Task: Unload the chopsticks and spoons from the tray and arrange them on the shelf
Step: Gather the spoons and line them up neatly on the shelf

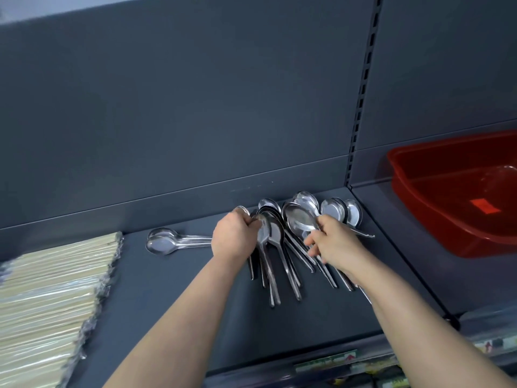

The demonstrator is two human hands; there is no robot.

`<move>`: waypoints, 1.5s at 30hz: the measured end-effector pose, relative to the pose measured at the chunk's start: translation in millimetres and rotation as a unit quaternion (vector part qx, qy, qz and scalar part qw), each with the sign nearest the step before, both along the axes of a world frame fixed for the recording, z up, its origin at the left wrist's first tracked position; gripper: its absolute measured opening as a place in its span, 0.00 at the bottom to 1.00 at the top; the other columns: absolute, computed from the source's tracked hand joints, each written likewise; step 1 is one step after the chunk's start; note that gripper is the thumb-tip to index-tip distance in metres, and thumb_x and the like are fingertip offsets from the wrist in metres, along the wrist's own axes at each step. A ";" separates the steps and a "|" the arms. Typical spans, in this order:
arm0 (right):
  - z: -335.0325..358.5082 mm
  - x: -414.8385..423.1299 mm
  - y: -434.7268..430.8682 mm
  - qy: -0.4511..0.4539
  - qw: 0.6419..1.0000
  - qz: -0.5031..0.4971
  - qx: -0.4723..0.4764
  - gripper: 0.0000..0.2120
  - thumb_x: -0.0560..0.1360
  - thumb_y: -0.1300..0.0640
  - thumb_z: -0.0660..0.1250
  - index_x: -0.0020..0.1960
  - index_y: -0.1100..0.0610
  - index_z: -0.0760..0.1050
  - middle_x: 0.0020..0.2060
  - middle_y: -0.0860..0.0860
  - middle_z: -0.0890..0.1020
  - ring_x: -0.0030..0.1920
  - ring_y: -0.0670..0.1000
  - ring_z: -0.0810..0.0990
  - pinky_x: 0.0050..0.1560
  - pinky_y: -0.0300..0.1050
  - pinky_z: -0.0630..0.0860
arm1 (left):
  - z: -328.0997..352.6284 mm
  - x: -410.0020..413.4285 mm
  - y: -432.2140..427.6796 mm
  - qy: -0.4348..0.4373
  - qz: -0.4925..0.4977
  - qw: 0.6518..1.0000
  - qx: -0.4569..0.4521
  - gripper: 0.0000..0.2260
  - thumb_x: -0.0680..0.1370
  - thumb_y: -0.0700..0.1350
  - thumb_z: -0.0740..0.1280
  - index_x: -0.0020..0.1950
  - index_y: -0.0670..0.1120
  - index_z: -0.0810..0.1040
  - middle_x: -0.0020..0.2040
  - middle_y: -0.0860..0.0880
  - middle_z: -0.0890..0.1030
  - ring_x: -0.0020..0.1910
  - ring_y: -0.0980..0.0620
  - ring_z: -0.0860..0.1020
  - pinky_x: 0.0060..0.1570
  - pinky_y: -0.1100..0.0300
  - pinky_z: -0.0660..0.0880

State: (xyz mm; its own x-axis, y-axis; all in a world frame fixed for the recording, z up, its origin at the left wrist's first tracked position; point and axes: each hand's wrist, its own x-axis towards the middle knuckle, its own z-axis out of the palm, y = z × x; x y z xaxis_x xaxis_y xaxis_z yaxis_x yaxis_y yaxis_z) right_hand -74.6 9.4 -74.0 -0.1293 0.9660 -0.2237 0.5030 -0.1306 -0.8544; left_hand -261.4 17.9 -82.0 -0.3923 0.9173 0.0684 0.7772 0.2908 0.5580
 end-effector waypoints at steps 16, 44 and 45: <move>2.2 -15.0 -4.0 0.088 0.993 -0.050 -0.054 0.08 0.81 0.57 0.53 0.50 0.58 0.70 0.44 0.53 0.81 0.28 0.46 0.72 0.24 0.38 0.63 | 17.0 17.8 -0.9 -0.307 -0.035 0.951 0.028 0.05 0.79 0.42 0.67 0.46 0.40 0.77 0.30 0.48 0.78 0.21 0.59 0.76 0.25 0.63 0.74; -8.9 -17.3 -0.8 0.063 0.997 -0.014 -0.047 0.10 0.80 0.53 0.56 0.42 0.56 0.69 0.39 0.53 0.76 0.41 0.53 0.74 0.46 0.46 0.71 | 21.1 6.7 0.5 -0.128 -0.126 0.984 0.007 0.04 0.75 0.39 0.64 0.42 0.46 0.77 0.33 0.50 0.75 0.37 0.46 0.73 0.41 0.55 0.74; -6.8 -16.2 0.4 0.043 0.998 -0.033 -0.029 0.11 0.81 0.54 0.56 0.41 0.56 0.68 0.38 0.53 0.73 0.39 0.51 0.71 0.43 0.46 0.67 | 21.2 4.9 0.3 -0.140 -0.126 0.982 0.004 0.06 0.76 0.39 0.64 0.40 0.46 0.76 0.32 0.51 0.74 0.35 0.46 0.73 0.42 0.53 0.76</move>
